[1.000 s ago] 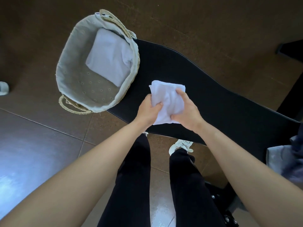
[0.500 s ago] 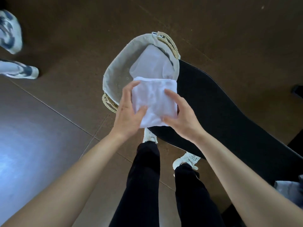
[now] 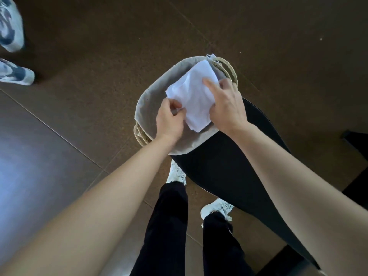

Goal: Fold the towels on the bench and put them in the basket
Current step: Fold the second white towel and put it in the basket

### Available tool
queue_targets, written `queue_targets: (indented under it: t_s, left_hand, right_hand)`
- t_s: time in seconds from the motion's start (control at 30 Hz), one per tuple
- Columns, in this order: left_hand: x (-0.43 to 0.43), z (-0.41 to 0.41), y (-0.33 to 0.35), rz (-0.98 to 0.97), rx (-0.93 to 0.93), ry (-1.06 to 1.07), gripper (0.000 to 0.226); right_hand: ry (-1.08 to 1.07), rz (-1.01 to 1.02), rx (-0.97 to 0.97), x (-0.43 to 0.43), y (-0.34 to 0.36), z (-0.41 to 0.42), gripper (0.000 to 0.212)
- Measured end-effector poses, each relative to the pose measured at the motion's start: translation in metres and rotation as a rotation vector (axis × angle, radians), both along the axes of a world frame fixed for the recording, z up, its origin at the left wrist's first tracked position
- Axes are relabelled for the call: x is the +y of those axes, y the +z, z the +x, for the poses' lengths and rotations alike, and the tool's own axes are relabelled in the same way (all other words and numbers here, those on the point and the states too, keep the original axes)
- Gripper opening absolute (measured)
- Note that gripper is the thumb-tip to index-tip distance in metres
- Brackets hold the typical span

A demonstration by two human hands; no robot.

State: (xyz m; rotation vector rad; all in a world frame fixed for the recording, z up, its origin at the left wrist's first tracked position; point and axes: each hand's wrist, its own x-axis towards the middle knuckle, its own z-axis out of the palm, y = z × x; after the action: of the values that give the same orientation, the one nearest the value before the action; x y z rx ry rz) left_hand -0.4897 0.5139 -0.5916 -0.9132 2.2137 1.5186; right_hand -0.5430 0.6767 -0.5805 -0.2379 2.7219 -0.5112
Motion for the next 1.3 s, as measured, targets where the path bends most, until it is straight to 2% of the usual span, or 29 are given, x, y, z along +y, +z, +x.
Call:
queue_targets:
  t_s: [0.1,0.17,0.2,0.27,0.33,0.37,0.43,0.5,0.6,0.67,0.73,0.77,0.87,0.93,1.0,1.1,1.13,1.23,1.3]
  left_hand:
    - [0.005,-0.008,-0.016,-0.032,-0.179,-0.047,0.010]
    - [-0.001,-0.007,-0.022,-0.090,-0.303,-0.092,0.022]
    - [-0.005,-0.005,-0.022,-0.136,-0.313,-0.115,0.027]
    - [-0.008,0.001,-0.018,-0.269,-0.206,-0.177,0.028]
    - [-0.007,0.005,-0.015,-0.303,-0.115,-0.180,0.039]
    - [-0.005,0.004,-0.016,-0.233,-0.130,-0.138,0.051]
    - [0.000,-0.002,-0.018,0.045,-0.233,0.016,0.076]
    - [0.005,-0.009,-0.022,0.279,-0.336,0.176,0.085]
    - [0.012,-0.017,-0.026,0.364,-0.393,0.272,0.083]
    - [0.013,-0.020,-0.027,0.289,-0.419,0.256,0.075]
    - [0.009,-0.021,-0.027,0.020,-0.372,0.154,0.061]
    - [0.007,-0.020,-0.027,-0.167,-0.270,0.067,0.048]
    - [0.005,-0.015,-0.029,-0.572,0.348,-0.289,0.015]
    - [0.006,-0.015,-0.038,-0.736,0.620,-0.575,0.008]
    - [0.009,-0.013,-0.037,-0.816,0.705,-0.743,0.013]
    - [0.014,-0.004,-0.036,-0.829,0.700,-0.908,0.037]
    - [0.013,-0.003,-0.037,-0.815,0.626,-0.960,0.048]
    - [0.008,-0.007,-0.039,-0.731,0.218,-1.049,0.091]
    - [0.005,-0.010,-0.044,-0.699,0.086,-1.057,0.107]
  right_hand:
    - [0.076,0.165,0.073,0.000,-0.011,0.005,0.076]
    - [0.087,0.214,0.102,-0.006,-0.011,0.011,0.084]
    - [0.087,0.221,0.116,-0.009,-0.011,0.014,0.086]
    - [0.064,0.236,0.137,-0.013,-0.010,0.018,0.085]
    - [0.017,0.236,0.123,-0.014,-0.011,0.018,0.078]
    - [0.011,0.229,0.103,-0.014,-0.012,0.016,0.074]
    - [0.027,0.212,0.069,-0.014,-0.011,0.014,0.068]
    - [0.020,0.165,0.053,-0.014,-0.008,0.010,0.066]
    - [0.003,0.072,-0.028,-0.013,-0.004,0.005,0.069]
    - [0.028,0.138,0.006,-0.011,-0.005,0.004,0.070]
    - [0.075,0.252,0.137,-0.012,-0.008,0.005,0.070]
    - [0.089,0.283,0.194,-0.013,-0.009,0.005,0.069]
    - [0.170,0.293,0.269,-0.017,-0.014,0.007,0.049]
    - [0.188,0.280,0.198,-0.016,-0.015,0.004,0.059]
    - [0.158,0.271,0.093,-0.013,-0.017,-0.003,0.077]
    - [0.165,0.220,0.025,-0.012,-0.021,-0.017,0.080]
    - [0.189,0.218,0.006,-0.012,-0.023,-0.022,0.076]
    - [0.244,0.189,-0.075,-0.006,-0.029,-0.032,0.070]
    - [0.279,0.168,-0.126,-0.004,-0.031,-0.038,0.072]
